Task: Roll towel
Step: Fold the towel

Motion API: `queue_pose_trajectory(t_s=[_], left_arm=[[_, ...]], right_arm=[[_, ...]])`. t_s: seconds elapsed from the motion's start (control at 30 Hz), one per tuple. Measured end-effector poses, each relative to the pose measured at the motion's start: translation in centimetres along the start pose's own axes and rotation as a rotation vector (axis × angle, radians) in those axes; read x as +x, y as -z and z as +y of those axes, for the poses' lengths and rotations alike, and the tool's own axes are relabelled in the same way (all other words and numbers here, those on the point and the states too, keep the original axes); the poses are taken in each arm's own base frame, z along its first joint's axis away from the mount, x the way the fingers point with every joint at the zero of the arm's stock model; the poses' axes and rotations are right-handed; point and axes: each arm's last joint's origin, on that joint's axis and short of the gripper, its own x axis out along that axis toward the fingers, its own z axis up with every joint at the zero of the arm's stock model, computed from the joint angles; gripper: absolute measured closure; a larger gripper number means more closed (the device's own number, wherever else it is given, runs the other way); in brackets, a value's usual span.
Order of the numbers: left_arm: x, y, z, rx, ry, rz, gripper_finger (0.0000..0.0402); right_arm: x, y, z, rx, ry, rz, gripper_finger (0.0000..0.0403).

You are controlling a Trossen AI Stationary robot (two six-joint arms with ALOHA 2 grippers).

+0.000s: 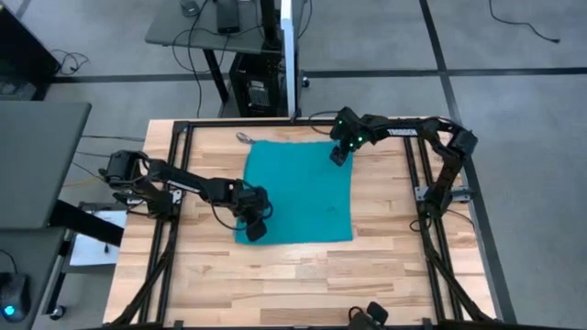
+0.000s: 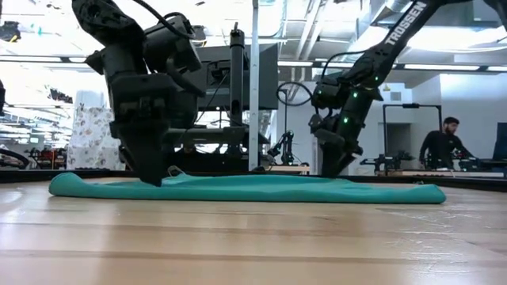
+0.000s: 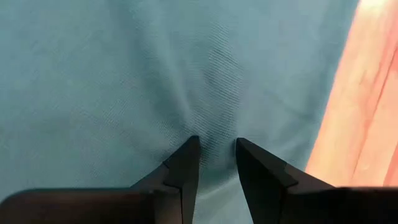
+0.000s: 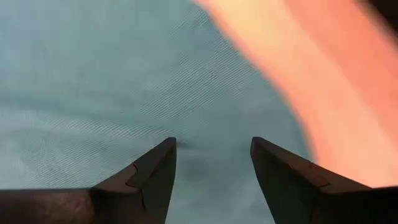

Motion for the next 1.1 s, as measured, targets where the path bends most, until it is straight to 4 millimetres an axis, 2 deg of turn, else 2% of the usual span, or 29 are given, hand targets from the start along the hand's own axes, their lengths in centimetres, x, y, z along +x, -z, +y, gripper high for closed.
queue_pose_trajectory(t_s=[0.13,0.3,0.43,0.6,0.7,0.8,0.93,1.1], left_arm=[[-1.8,-1.4,0.5,-0.028,-0.004,-0.067,0.0309],[-3.6,-2.2,2.6,-0.101,-0.067,-0.104,0.0309],[-5.1,-3.5,5.2,-0.146,-0.141,-0.190,0.0309],[-6.0,-4.6,8.3,-0.153,-0.191,-0.251,0.0309],[-5.9,-5.0,9.8,-0.101,-0.224,-0.251,0.0309],[-5.2,-5.2,11.1,-0.047,-0.251,-0.225,0.0309],[-3.2,-5.5,12.8,-0.015,-0.270,-0.203,0.0309],[-2.1,-6.1,14.2,-0.040,-0.263,-0.227,0.0309]], right_arm=[[-1.6,0.0,1.7,-0.031,-0.082,-0.007,0.0202],[-2.5,1.1,5.2,-0.049,-0.142,0.077,0.0202],[-2.0,3.7,9.6,-0.037,-0.271,0.196,0.0202],[-1.9,7.1,15.3,0.041,-0.302,0.312,0.0202],[-2.2,8.5,18.6,0.091,-0.285,0.289,0.0202],[-2.7,10.0,20.9,0.134,-0.210,0.243,0.0202],[-2.8,11.8,22.7,0.213,-0.111,0.202,0.0202],[-2.0,13.9,24.5,0.274,-0.060,0.221,0.0202]])
